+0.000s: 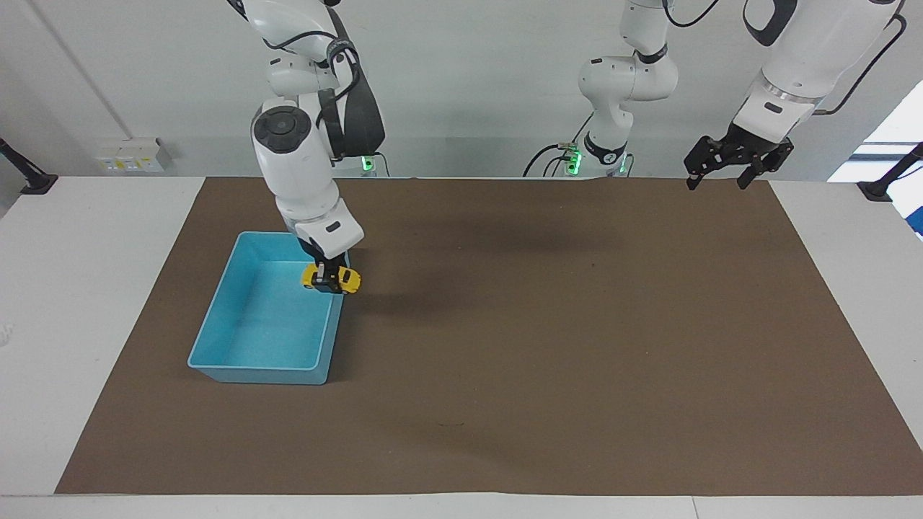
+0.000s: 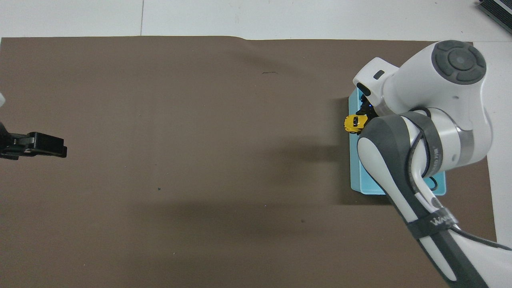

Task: Wind up and store yellow beetle car
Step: 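Lift the yellow car with the right gripper over the box rim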

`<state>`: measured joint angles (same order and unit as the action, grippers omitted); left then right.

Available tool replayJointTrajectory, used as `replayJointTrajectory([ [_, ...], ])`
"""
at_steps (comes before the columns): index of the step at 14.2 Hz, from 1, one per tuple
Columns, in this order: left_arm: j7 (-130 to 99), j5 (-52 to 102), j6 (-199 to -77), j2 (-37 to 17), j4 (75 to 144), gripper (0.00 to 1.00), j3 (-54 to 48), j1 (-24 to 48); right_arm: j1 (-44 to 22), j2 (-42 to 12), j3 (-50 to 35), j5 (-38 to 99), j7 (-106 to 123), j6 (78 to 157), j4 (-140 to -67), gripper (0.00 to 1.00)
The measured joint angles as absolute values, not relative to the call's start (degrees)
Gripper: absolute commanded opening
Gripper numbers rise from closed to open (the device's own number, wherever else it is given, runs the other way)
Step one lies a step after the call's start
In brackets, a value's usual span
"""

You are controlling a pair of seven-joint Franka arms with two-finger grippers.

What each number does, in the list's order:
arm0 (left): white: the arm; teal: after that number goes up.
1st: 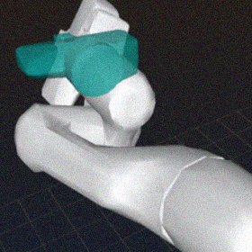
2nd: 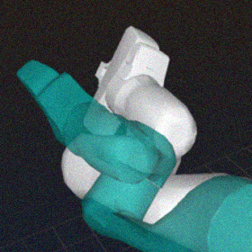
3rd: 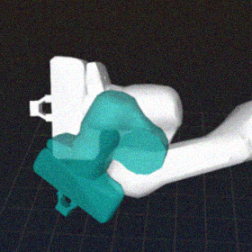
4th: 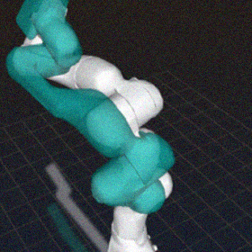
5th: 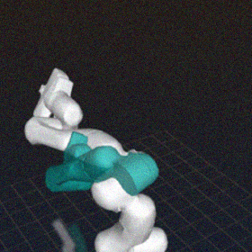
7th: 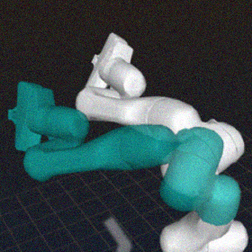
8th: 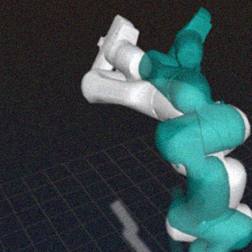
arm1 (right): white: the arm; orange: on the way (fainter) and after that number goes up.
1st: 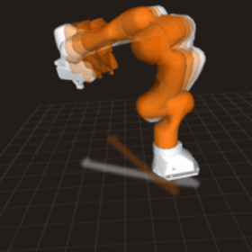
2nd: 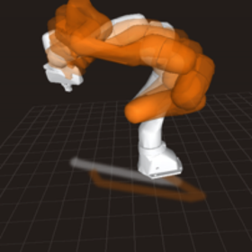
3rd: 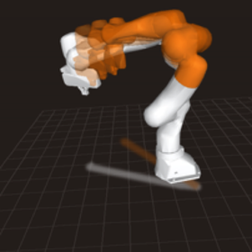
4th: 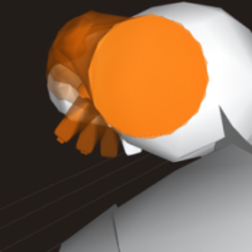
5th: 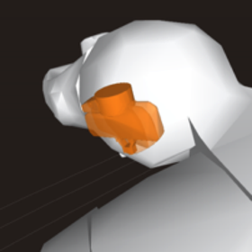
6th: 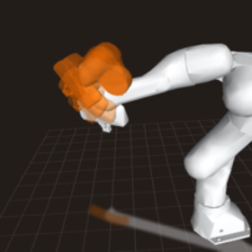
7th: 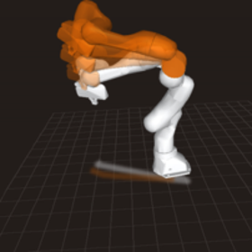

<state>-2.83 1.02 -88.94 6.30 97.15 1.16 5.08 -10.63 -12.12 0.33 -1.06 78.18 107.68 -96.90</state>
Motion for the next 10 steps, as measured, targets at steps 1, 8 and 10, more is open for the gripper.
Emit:
replayJointTrajectory([
  [1,-2.8,1.0,-88.9,6.3,97.1,1.00,1.2,5.1,-9.6,-11.8,0.3,-1.1,79.8,107.7,-97.8,0.17],
  [8,-2.8,1.0,-88.9,6.3,97.1,1.00,1.2,5.1,-3.1,-6.7,0.6,-1.1,87.5,112.9,-109.7,0.17],
  [10,-2.8,1.0,-88.9,6.3,97.1,1.00,1.2,5.1,-2.0,-4.9,0.6,-1.1,89.2,116.1,-113.7,0.17],
])
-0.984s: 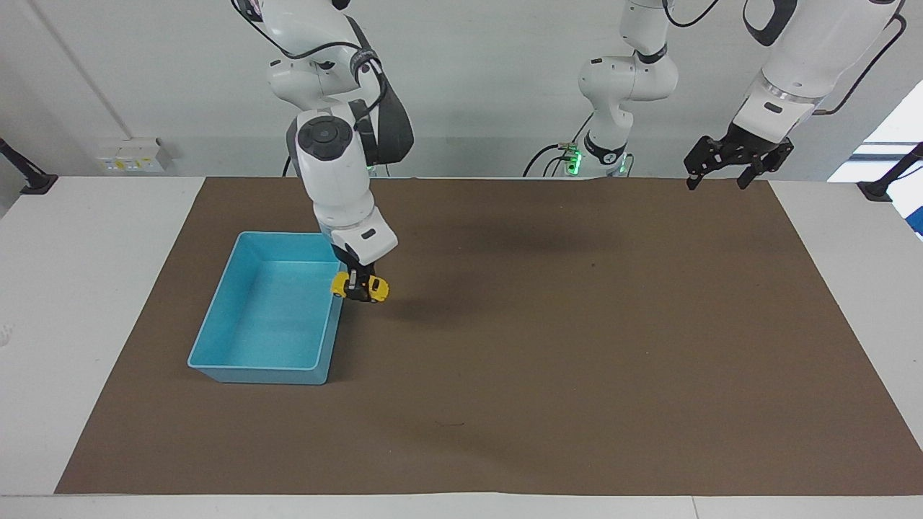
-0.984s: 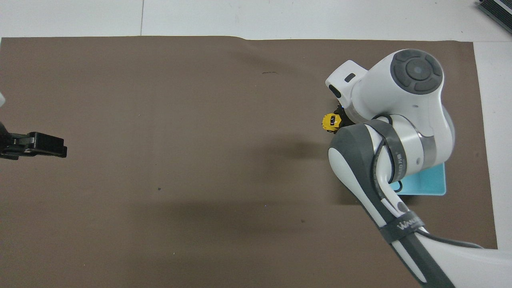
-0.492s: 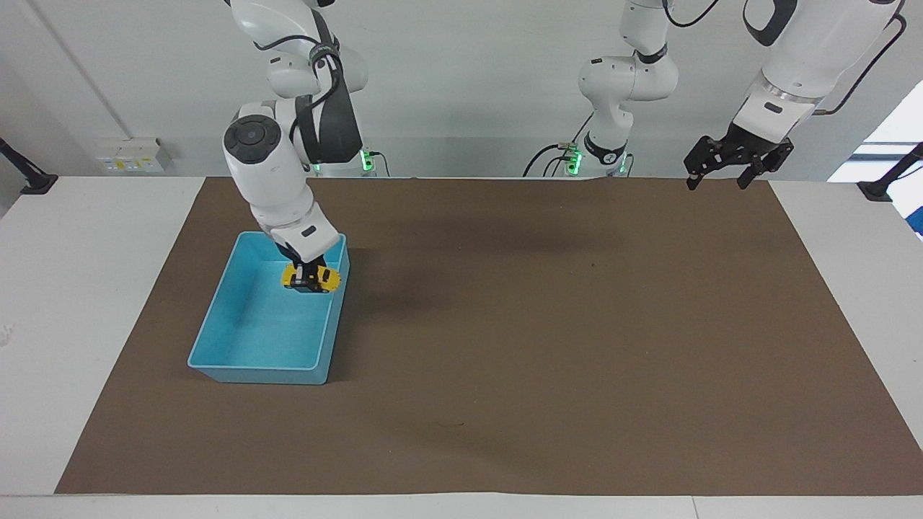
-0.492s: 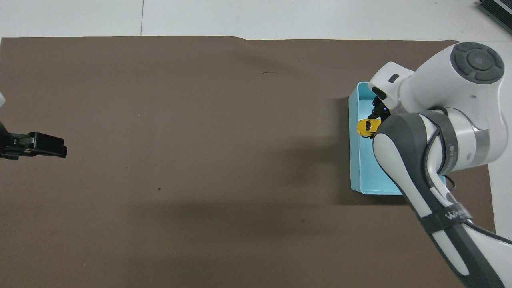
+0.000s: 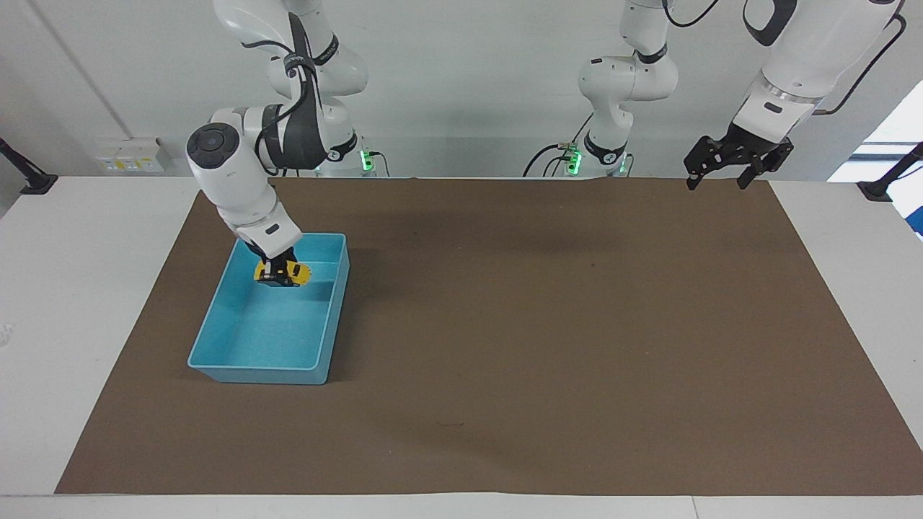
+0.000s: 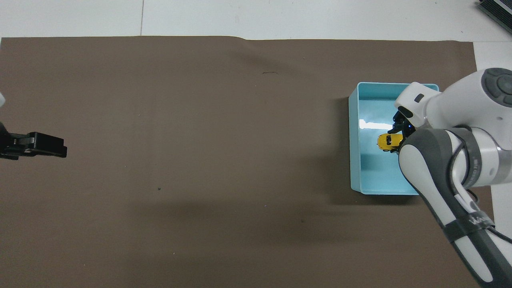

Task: Wind up and store yellow beetle car
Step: 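Lower the held yellow car into the blue box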

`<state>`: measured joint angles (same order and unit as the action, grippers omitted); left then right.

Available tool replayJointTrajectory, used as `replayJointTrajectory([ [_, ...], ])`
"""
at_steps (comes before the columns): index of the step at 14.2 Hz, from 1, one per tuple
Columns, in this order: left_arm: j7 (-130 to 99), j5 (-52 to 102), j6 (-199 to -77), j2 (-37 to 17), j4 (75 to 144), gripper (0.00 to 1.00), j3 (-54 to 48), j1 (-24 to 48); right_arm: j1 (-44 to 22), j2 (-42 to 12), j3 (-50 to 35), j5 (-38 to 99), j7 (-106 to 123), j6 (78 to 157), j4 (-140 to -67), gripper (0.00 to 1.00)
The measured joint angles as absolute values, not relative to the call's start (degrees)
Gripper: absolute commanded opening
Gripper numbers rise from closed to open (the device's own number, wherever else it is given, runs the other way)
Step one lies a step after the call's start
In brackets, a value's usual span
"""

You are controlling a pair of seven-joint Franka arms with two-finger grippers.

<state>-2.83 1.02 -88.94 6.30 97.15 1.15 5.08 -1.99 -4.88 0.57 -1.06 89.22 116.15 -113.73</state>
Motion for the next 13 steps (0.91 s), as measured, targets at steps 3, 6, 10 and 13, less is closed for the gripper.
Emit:
replayJointTrajectory([
  [3,-2.8,1.0,-88.9,6.3,97.1,1.00,1.2,5.1,-0.5,-4.4,0.6,-1.1,91.8,120.4,-117.1,0.17],
  [6,-2.8,1.0,-88.9,6.3,97.1,1.00,1.2,5.1,0.2,-4.7,0.6,-1.1,92.8,123.7,-119.1,0.17],
  [10,-2.8,1.0,-88.9,6.3,97.1,1.00,1.2,5.1,0.2,-6.0,0.4,-1.1,92.8,130.0,-122.0,0.17],
  [13,-2.8,1.0,-88.9,6.3,97.1,1.00,1.2,5.1,0.2,-8.5,0.3,-1.1,92.8,133.9,-122.7,0.17],
])
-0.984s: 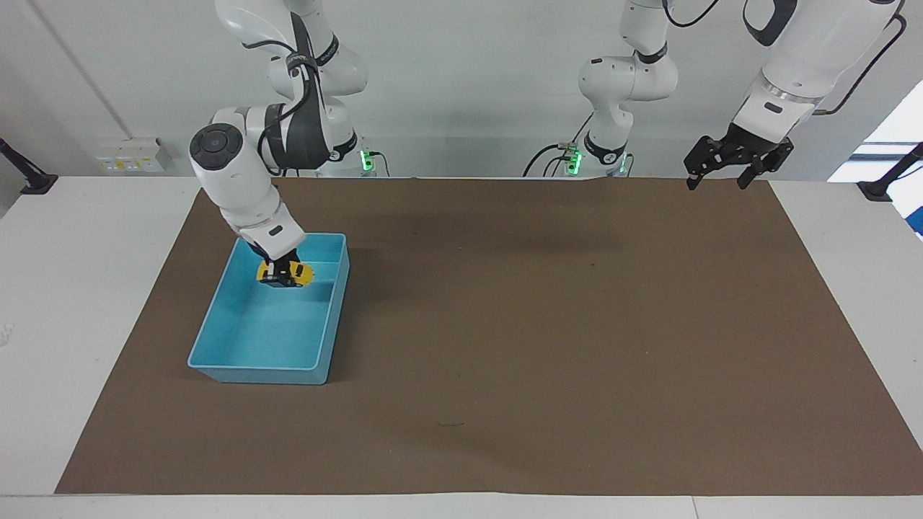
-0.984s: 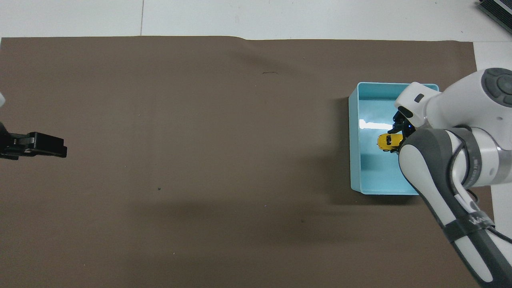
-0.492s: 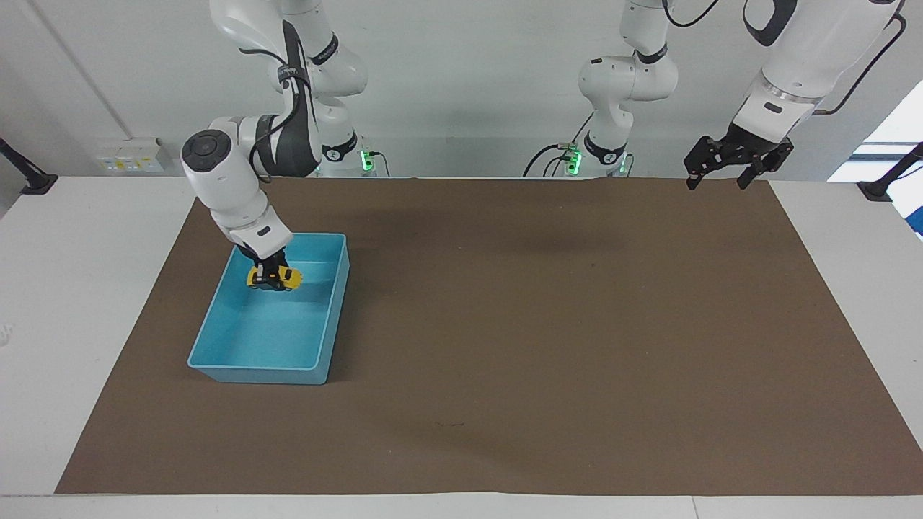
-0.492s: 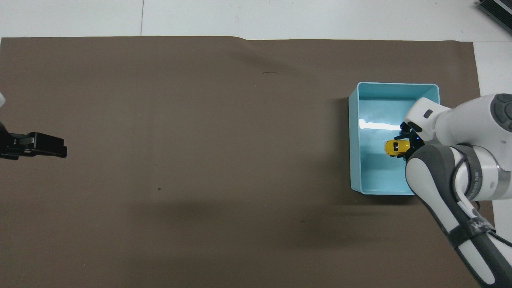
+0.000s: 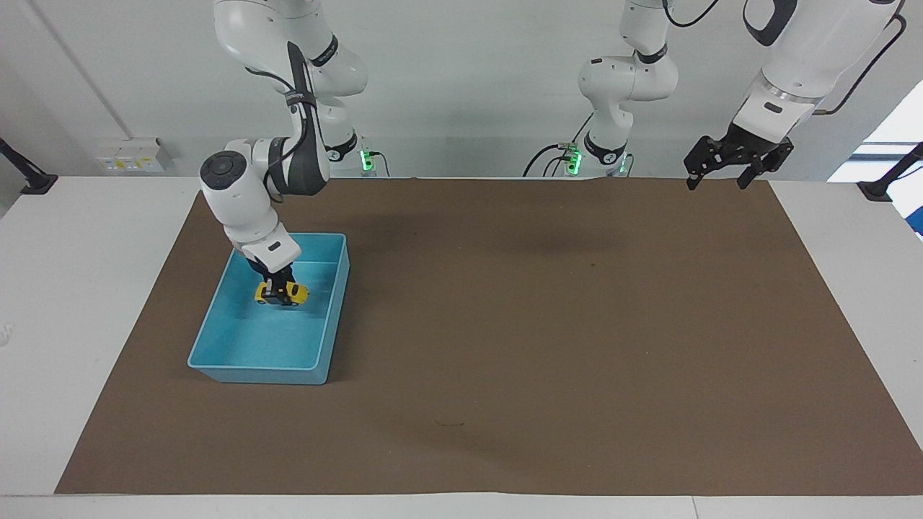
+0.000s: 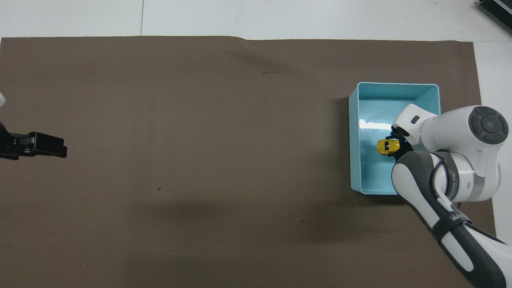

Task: Wind up and store yellow beetle car
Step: 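Lower the held yellow car into the blue box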

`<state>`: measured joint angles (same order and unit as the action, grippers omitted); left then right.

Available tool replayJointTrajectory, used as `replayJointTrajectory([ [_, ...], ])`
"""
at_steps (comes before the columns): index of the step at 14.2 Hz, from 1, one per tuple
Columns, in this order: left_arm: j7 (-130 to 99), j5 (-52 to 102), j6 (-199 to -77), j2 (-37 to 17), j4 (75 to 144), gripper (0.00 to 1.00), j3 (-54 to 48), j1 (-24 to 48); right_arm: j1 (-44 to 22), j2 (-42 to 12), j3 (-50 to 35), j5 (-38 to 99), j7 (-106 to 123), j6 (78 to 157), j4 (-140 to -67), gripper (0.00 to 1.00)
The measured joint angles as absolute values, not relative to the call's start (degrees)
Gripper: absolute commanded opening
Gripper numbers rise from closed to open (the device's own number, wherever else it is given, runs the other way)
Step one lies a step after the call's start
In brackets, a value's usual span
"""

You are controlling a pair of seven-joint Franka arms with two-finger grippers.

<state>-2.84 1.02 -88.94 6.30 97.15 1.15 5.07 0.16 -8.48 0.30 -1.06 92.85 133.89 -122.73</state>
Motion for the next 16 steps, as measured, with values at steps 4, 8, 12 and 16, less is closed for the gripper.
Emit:
replayJointTrajectory([
  [4,-2.8,1.0,-88.9,6.3,97.1,1.00,1.2,5.1,0.1,-10.8,0.3,-1.1,92.8,137.1,-123.0,0.17],
  [8,-2.8,1.0,-88.9,6.3,97.1,1.00,1.2,5.1,0.1,-12.0,0.2,-1.1,92.8,138.5,-123.0,0.18],
  [12,-2.8,1.0,-88.9,6.3,97.1,1.00,1.2,5.1,0.1,-12.3,0.2,-1.1,92.9,138.5,-123.0,0.18],
  [16,-2.8,1.0,-88.9,6.3,97.1,1.00,1.1,5.1,0.1,-12.6,0.2,-1.1,92.9,138.6,-123.1,0.22],
])
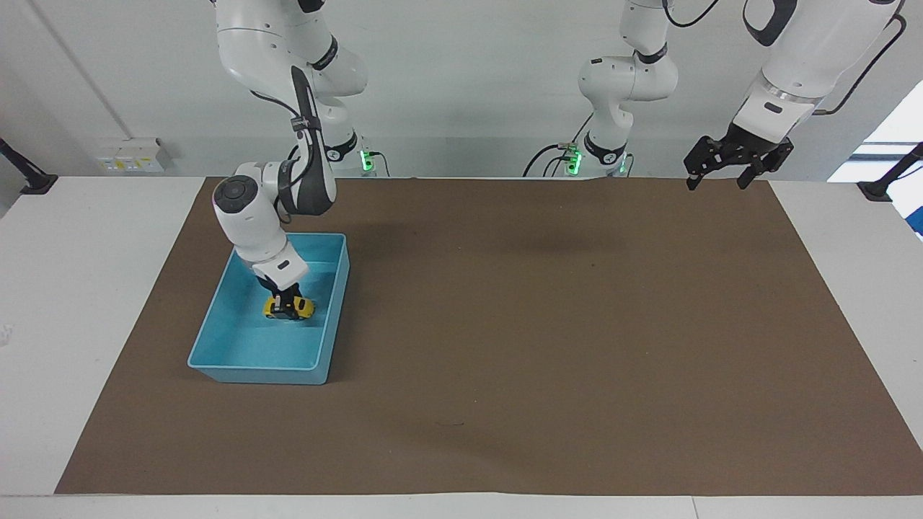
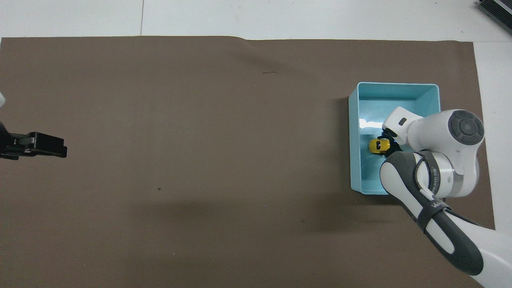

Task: Wind up and store yellow beetle car
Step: 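Lower the held yellow car into the blue box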

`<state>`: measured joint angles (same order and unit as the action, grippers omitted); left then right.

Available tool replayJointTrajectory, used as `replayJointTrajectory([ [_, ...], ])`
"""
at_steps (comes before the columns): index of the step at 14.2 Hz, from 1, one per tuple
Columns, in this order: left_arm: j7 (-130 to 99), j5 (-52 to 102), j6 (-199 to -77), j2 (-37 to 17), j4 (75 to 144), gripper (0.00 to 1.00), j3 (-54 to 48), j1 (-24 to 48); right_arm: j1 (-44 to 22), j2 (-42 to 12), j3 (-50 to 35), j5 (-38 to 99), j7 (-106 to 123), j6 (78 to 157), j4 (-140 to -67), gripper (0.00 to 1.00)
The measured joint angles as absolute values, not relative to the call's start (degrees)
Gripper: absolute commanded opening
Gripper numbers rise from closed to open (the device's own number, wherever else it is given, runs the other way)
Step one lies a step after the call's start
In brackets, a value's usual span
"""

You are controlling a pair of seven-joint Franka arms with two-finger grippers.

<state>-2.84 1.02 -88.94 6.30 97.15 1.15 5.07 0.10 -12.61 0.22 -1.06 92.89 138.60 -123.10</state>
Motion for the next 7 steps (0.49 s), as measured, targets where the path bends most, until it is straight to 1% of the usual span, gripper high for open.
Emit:
replayJointTrajectory([
  [1,-2.8,1.0,-88.9,6.3,97.1,1.00,1.1,5.1,0.1,-12.6,0.2,-1.1,92.9,138.6,-123.1,0.40],
  [2,-2.8,1.0,-88.9,6.3,97.1,1.00,1.1,5.1,0.1,-12.6,0.2,-1.1,92.9,138.6,-123.1,0.71],
  [3,-2.8,1.0,-88.9,6.3,97.1,1.00,1.1,5.1,0.1,-12.6,0.2,-1.1,92.9,138.6,-123.1,0.73],
  [4,-2.8,1.0,-88.9,6.3,97.1,1.00,1.1,5.1,0.1,-12.6,0.2,-1.1,92.9,138.6,-123.1,0.80],
  [6,-2.8,1.0,-88.9,6.3,97.1,1.00,1.1,5.1,0.1,-12.7,0.2,-1.1,92.9,138.6,-123.1,0.90],
  [7,-2.8,1.0,-88.9,6.3,97.1,1.00,1.1,5.1,0.1,-12.7,0.2,-1.1,92.9,138.6,-123.1,0.99],
])
